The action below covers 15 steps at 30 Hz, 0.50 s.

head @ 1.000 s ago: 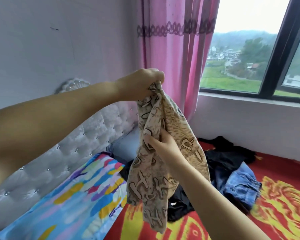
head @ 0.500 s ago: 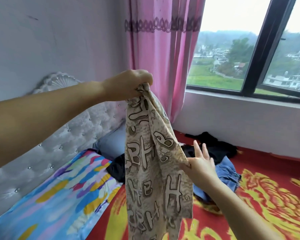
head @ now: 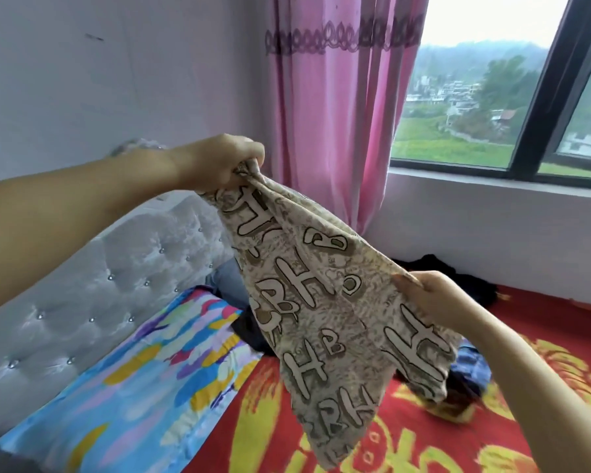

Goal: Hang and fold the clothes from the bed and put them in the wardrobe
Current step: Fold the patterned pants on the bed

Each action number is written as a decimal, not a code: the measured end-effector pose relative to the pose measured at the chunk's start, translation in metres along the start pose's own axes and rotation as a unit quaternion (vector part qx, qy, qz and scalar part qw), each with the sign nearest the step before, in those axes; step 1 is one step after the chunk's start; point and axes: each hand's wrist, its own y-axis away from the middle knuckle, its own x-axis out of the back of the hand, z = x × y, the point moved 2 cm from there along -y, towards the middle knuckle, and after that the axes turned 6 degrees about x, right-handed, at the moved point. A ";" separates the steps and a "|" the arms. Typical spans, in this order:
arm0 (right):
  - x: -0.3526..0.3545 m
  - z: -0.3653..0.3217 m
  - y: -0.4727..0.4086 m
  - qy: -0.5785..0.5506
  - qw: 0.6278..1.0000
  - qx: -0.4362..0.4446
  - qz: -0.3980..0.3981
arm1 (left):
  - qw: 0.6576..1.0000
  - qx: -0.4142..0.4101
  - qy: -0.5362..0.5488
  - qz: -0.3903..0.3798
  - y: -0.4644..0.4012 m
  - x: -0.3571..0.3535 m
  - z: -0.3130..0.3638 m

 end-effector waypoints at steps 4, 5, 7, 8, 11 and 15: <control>0.022 -0.015 0.017 -0.088 0.996 -0.008 -0.015 | 0.998 0.013 0.058 0.033 -0.014 -0.012 -0.010; 0.022 -0.014 0.022 -0.124 0.992 -0.016 -0.026 | 0.996 0.011 0.071 0.045 -0.019 -0.013 -0.008; 0.014 -0.008 0.029 -0.127 0.987 -0.042 -0.087 | 0.994 -0.005 0.091 0.063 -0.029 -0.015 0.000; 0.008 -0.003 0.030 -0.102 0.986 -0.055 -0.121 | 0.992 -0.017 0.099 0.072 -0.032 -0.015 0.005; -0.002 0.016 0.029 -0.016 0.988 -0.056 -0.144 | 0.989 -0.053 0.109 0.085 -0.040 -0.018 0.016; -0.017 0.022 0.031 0.093 0.986 -0.020 -0.139 | 0.990 -0.098 0.068 0.080 -0.041 -0.019 0.031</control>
